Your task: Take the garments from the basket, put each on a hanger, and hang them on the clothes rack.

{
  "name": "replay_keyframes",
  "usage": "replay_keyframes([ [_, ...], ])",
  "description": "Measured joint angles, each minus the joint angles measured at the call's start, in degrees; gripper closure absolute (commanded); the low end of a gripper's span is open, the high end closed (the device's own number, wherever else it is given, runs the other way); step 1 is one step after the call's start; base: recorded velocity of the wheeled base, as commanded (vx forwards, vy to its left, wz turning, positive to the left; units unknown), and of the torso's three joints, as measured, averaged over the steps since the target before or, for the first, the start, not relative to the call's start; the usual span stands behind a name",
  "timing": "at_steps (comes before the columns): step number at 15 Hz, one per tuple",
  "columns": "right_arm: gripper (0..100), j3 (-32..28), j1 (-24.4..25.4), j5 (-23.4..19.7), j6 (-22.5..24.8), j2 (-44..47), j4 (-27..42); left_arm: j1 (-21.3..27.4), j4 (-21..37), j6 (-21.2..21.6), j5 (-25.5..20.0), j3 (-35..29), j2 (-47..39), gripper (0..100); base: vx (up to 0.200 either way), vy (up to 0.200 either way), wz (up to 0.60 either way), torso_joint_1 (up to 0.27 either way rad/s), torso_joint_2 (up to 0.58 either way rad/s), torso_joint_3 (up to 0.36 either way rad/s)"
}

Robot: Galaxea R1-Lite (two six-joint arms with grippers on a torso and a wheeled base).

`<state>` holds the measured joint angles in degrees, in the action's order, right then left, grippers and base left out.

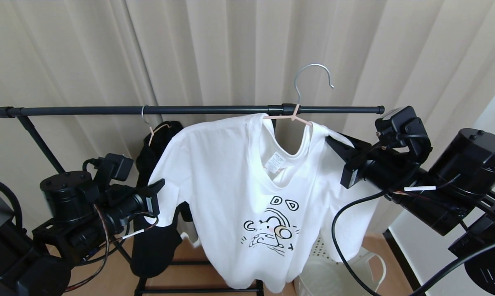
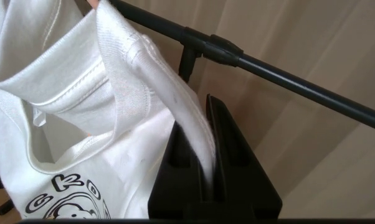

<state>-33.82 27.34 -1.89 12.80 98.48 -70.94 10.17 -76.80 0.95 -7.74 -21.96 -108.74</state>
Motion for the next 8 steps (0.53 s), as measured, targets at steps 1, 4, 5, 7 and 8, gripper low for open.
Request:
replay_keyframes([
  [1,100,0.0,0.0,-0.1,0.0,-0.1,0.0,-0.2,0.0,0.0,0.0,-0.1,-0.1,100,0.000,0.000,0.00,0.000,0.00,0.000],
  [4,100,-0.2,-0.4,-0.4,0.0,-0.3,0.0,-0.5,0.0,0.0,0.0,-0.1,-0.3,100,0.000,0.000,0.00,0.000,0.00,0.000],
  [5,100,-0.3,-0.4,-0.4,0.0,-0.4,0.0,-0.6,0.0,0.0,0.0,-0.2,-0.4,100,0.000,0.000,0.00,0.000,0.00,0.000],
  [7,100,-0.3,-0.5,-0.4,0.0,-0.5,0.1,-0.8,0.0,0.0,0.0,-0.3,-0.5,100,0.000,0.000,0.00,0.000,0.00,0.000],
  [8,100,-0.3,-0.5,-0.4,0.0,-0.6,0.1,-0.8,0.0,0.0,0.0,-0.3,-0.6,100,0.000,0.000,0.00,0.000,0.00,0.000],
])
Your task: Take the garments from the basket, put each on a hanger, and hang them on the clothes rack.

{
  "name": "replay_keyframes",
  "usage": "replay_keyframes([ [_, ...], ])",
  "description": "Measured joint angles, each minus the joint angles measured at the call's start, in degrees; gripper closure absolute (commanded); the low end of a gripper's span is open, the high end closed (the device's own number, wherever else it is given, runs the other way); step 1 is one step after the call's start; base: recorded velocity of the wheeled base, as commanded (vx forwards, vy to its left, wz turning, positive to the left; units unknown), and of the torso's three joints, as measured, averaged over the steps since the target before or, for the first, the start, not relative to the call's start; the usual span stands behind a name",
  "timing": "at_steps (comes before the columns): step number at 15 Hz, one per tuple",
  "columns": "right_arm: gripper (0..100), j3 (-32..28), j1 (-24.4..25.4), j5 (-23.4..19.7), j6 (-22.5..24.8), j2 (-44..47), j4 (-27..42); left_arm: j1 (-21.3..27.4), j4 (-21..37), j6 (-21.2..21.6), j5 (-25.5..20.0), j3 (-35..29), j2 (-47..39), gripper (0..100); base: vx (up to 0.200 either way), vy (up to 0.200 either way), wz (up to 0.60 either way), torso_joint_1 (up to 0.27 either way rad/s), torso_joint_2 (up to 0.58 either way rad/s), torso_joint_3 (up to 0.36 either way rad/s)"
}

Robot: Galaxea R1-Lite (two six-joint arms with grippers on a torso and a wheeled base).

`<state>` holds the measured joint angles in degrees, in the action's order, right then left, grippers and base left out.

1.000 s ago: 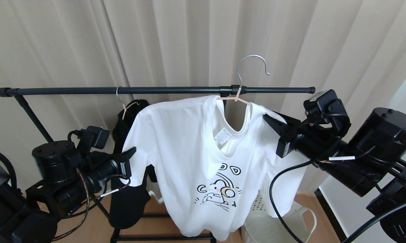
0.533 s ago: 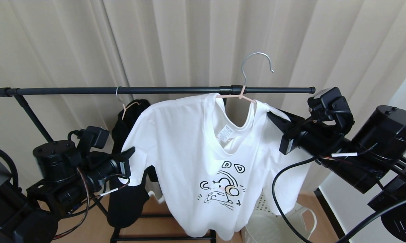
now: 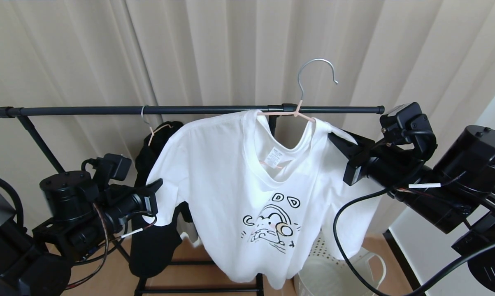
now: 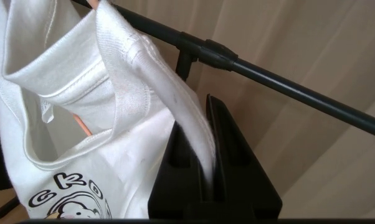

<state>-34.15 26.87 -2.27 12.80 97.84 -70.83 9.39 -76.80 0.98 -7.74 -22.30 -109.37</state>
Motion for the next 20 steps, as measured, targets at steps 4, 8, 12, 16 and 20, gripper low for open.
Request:
replay_keyframes([
  [4,100,0.0,-0.2,0.0,0.0,-0.2,0.0,-0.4,0.0,0.1,0.0,0.0,-0.4,100,0.000,0.000,0.00,0.000,0.00,0.000],
  [8,100,0.0,-0.7,-0.1,0.0,-0.2,0.0,-0.7,0.0,0.4,0.0,-0.1,-0.9,100,0.000,0.000,0.00,0.000,0.00,0.000],
  [12,100,-0.1,-0.8,-0.1,0.0,-0.5,0.0,-0.7,0.0,1.0,0.0,0.0,-1.1,100,0.000,0.000,0.00,0.000,0.00,0.000],
  [16,100,-0.1,-0.8,-0.1,0.0,-0.6,0.0,-0.8,0.0,1.0,0.0,0.0,-1.4,100,0.000,0.000,0.00,0.000,0.00,0.000],
  [20,100,-0.1,-0.8,-0.1,0.0,-0.5,0.0,-0.6,-0.1,0.9,0.0,0.1,-1.4,100,0.000,0.000,0.00,0.000,0.00,0.000],
])
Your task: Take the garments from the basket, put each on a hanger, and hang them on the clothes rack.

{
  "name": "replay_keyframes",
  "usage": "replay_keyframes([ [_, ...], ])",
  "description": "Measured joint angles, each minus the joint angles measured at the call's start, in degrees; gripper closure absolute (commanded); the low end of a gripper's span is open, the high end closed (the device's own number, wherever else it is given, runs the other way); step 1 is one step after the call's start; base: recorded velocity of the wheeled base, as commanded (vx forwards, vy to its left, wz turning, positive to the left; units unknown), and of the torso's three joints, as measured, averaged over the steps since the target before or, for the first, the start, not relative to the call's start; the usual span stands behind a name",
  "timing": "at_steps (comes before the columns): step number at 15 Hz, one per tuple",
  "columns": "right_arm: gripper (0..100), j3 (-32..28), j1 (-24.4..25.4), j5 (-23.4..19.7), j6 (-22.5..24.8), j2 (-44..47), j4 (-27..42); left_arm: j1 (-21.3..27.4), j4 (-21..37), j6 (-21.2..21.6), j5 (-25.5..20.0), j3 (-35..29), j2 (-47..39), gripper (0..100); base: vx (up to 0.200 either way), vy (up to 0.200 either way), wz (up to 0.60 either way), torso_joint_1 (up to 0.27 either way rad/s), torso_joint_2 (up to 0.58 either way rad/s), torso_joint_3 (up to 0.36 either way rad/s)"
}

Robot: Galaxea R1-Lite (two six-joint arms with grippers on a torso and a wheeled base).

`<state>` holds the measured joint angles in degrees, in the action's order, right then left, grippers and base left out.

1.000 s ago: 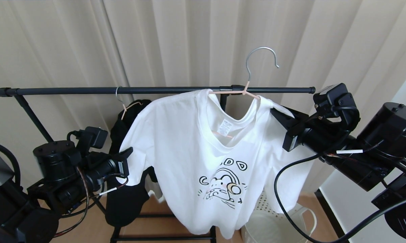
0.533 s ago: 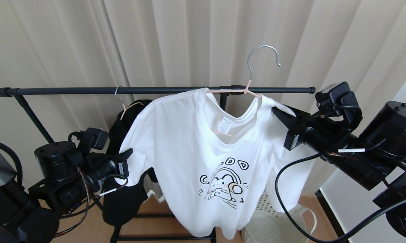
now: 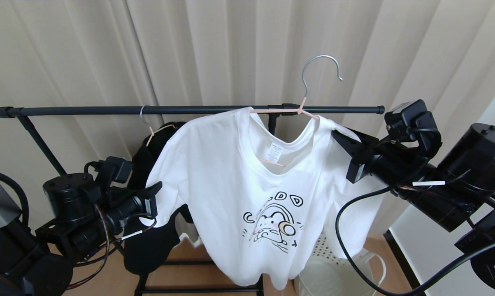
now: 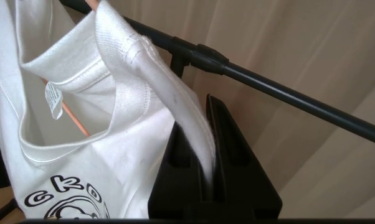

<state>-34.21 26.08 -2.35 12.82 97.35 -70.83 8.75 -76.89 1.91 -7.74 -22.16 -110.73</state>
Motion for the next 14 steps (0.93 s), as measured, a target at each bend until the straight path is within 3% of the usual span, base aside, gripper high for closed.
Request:
replay_keyframes([
  [1,100,0.0,0.0,0.0,0.0,0.0,0.0,0.0,0.0,0.0,0.0,0.0,0.0,0,0.000,0.000,0.00,0.000,0.00,0.000],
  [9,100,0.7,0.0,0.0,-0.2,0.5,0.0,0.4,-4.2,-0.1,-0.4,1.8,0.7,0,0.000,0.000,0.00,0.000,0.00,0.000],
  [14,100,4.2,0.0,-4.0,-2.2,0.8,-0.5,2.5,-0.3,-0.5,-0.7,3.0,8.0,0,0.000,0.000,0.00,0.000,0.00,0.000],
])
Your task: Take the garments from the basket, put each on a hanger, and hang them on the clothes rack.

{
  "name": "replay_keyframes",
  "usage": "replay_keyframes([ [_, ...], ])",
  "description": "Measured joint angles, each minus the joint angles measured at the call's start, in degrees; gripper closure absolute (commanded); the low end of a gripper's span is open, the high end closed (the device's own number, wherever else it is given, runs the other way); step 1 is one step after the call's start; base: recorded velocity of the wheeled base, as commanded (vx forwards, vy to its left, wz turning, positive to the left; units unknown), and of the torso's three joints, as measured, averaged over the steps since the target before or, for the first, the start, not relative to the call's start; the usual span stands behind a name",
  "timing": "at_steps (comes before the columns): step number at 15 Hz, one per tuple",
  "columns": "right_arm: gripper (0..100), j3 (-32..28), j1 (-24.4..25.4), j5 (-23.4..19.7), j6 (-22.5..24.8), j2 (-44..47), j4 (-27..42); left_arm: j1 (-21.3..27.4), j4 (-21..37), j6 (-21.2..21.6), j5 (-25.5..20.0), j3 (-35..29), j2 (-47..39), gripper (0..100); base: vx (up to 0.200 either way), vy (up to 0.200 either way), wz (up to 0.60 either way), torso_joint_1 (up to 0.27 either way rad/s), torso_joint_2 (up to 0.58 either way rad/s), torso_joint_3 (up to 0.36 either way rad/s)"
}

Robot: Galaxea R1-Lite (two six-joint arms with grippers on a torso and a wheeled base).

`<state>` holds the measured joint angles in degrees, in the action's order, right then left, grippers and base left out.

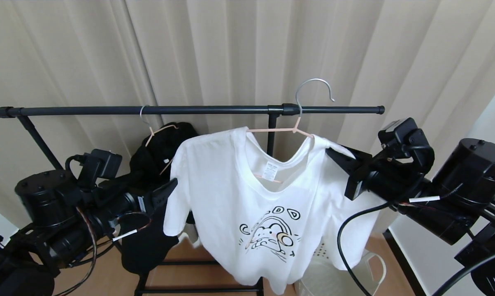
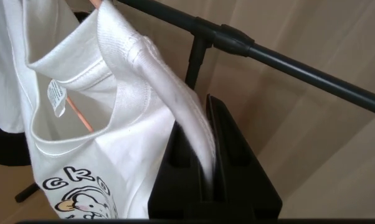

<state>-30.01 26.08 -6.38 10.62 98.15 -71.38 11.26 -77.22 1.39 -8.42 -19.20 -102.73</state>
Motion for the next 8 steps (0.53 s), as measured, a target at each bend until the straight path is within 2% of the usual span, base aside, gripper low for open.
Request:
replay_keyframes([
  [2,100,2.5,0.0,-2.0,-4.0,0.2,-0.9,1.8,5.0,-0.1,-0.6,0.0,4.8,0,0.000,0.000,0.00,0.000,0.00,0.000],
  [5,100,4.7,0.0,-2.6,-4.4,1.3,-4.8,4.7,14.0,-0.6,-1.5,-0.6,12.3,0,0.000,0.000,0.00,0.000,0.00,0.000],
  [8,100,6.5,0.0,-2.6,-4.2,1.7,-5.4,6.8,23.5,-0.6,-1.6,-3.4,17.9,0,0.000,0.000,0.00,0.000,0.00,0.000],
])
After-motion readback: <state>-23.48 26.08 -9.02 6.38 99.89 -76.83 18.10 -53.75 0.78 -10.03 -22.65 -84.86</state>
